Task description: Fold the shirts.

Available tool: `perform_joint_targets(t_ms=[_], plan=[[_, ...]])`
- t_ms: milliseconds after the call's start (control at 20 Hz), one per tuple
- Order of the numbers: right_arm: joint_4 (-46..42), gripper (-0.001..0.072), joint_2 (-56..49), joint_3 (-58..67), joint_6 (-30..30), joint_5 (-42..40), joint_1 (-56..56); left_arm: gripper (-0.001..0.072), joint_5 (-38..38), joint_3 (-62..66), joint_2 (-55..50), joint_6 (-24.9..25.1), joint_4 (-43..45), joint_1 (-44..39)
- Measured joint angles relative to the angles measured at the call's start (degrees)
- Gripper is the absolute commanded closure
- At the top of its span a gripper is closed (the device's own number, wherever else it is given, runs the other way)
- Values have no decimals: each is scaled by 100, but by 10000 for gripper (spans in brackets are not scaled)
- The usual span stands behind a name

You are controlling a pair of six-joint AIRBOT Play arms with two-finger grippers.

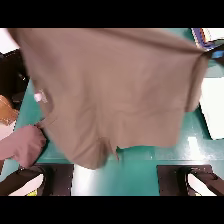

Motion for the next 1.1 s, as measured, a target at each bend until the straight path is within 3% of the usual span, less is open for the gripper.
perform_joint_targets(t_ms=[200,400,450,500,550,600,650,900,1100], plan=[[-103,698,-1239,-706,282,-114,101,679,-227,13,-1836,9,197,0],[-133,697,-2326,-1043,317,-800,380,677,-238,15,-3438,13,129,9],[-114,696,-2553,-1003,315,-935,426,597,-212,15,-3692,13,129,9],[-83,694,-2782,-909,315,-1047,466,330,-166,15,-3895,15,114,11],[-52,643,-2988,-776,315,-1108,494,156,-111,20,-4035,15,107,11],[-46,424,-3161,-627,315,-1154,511,161,-83,28,-4133,13,96,13],[-28,355,-3314,-450,315,-1187,516,162,-70,52,-4212,13,94,13],[142,355,-3467,83,76,-901,332,162,-588,251,-4183,-4,219,103],[481,356,-2754,-678,-308,-553,-87,161,-946,-343,-3467,-24,264,291]])
